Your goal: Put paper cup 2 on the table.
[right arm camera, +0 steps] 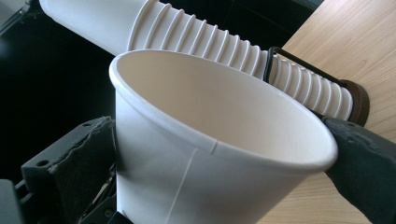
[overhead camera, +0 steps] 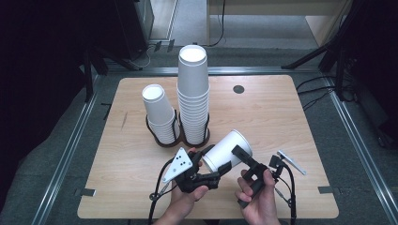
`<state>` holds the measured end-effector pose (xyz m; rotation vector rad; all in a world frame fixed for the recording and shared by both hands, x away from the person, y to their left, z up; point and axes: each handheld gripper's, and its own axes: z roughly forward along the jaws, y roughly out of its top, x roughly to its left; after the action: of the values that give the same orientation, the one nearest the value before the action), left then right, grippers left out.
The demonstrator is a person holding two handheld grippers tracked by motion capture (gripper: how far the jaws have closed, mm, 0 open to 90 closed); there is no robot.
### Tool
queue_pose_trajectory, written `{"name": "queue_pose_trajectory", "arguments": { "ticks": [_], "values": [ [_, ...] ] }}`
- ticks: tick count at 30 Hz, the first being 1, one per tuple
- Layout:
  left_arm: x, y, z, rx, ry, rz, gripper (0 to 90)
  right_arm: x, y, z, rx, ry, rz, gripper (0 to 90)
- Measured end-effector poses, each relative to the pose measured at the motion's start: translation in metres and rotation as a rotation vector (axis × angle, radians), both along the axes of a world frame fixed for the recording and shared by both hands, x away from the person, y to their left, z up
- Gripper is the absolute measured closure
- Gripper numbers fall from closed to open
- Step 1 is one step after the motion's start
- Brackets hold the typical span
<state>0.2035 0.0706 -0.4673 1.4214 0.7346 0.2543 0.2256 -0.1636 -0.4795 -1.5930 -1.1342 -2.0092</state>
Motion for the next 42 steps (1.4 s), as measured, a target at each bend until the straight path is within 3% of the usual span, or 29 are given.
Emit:
{"name": "queue_pose_trajectory", "arguments": {
  "ticks": [11, 13, 14, 20, 24, 28, 29, 34, 36, 40, 41, 42],
  "values": [
    [-0.002, -0.006, -0.003, 0.011, 0.008, -0.036, 24.0, 0.002, 0.000, -0.007, 0.053, 0.013, 0.005, 2.2],
    [0.001, -0.006, -0.004, -0.002, 0.025, -0.049, 23.3, 0.002, 0.000, -0.008, 0.066, 0.009, -0.002, 3.3],
    [0.004, -0.004, -0.006, -0.009, 0.056, -0.070, 22.7, 0.000, 0.001, -0.007, 0.063, -0.003, -0.005, 8.6],
    [0.007, -0.002, -0.005, -0.014, 0.080, -0.108, 20.2, -0.002, 0.002, -0.004, 0.019, -0.034, -0.034, 12.8],
    [0.010, -0.001, -0.005, -0.005, 0.098, -0.138, 11.6, -0.004, 0.001, 0.001, 0.000, -0.073, -0.053, 13.5],
    [0.010, 0.000, -0.004, 0.003, 0.089, -0.131, 7.8, -0.004, -0.005, 0.005, -0.036, -0.106, -0.094, 13.6],
    [0.010, 0.000, -0.003, 0.008, 0.089, -0.126, 2.0, -0.003, -0.007, 0.007, -0.051, -0.123, -0.111, 13.6],
    [0.012, 0.002, -0.003, 0.021, 0.095, -0.115, 1.5, -0.002, -0.014, 0.013, -0.090, -0.168, -0.146, 13.6],
    [0.013, 0.003, -0.003, 0.027, 0.096, -0.110, 1.5, -0.002, -0.017, 0.017, -0.149, -0.204, -0.179, 13.6],
    [0.014, 0.004, -0.004, 0.032, 0.099, -0.101, 1.5, -0.002, -0.019, 0.020, -0.195, -0.230, -0.209, 13.6],
    [0.015, 0.005, -0.004, 0.031, 0.101, -0.095, 1.5, -0.002, -0.020, 0.022, -0.239, -0.252, -0.225, 13.6],
    [0.015, 0.005, -0.004, 0.031, 0.101, -0.095, 1.5, -0.002, -0.020, 0.022, -0.239, -0.252, -0.225, 13.6]
  ]
}}
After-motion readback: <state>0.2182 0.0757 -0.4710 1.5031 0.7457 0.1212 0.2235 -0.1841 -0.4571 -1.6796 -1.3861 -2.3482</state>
